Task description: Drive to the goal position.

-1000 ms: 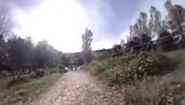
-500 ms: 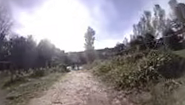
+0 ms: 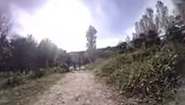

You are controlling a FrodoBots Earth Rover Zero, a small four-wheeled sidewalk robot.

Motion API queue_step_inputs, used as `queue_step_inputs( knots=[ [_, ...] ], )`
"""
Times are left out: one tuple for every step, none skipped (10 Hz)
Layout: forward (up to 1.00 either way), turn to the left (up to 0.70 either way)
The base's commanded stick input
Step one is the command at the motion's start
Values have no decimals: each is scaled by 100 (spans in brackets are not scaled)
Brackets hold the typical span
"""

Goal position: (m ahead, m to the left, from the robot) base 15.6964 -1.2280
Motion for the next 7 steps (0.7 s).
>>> queue_step_inputs(
  knots=[
    [70,0],
    [70,0],
    [70,0],
    [70,0],
    [70,0],
    [70,0],
    [70,0]
  ],
)
